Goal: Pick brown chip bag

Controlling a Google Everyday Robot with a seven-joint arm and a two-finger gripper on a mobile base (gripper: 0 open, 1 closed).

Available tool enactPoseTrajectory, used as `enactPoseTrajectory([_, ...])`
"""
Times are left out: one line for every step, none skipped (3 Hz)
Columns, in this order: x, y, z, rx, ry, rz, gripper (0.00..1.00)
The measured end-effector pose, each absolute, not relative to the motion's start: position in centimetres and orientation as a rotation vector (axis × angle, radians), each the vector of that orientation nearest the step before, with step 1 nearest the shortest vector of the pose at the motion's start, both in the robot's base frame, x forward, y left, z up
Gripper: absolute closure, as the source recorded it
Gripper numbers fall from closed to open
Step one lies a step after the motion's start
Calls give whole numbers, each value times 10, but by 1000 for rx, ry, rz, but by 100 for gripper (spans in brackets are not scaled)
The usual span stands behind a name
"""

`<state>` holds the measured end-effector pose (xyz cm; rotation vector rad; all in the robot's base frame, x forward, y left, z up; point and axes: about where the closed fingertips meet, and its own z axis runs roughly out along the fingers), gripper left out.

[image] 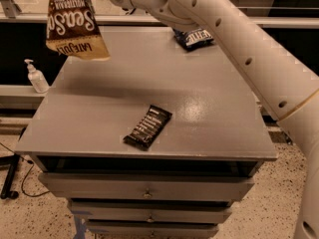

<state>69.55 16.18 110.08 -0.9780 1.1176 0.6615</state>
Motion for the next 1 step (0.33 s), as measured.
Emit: enactPoseTrajectory([696,162,1104,-978,1114,658,100])
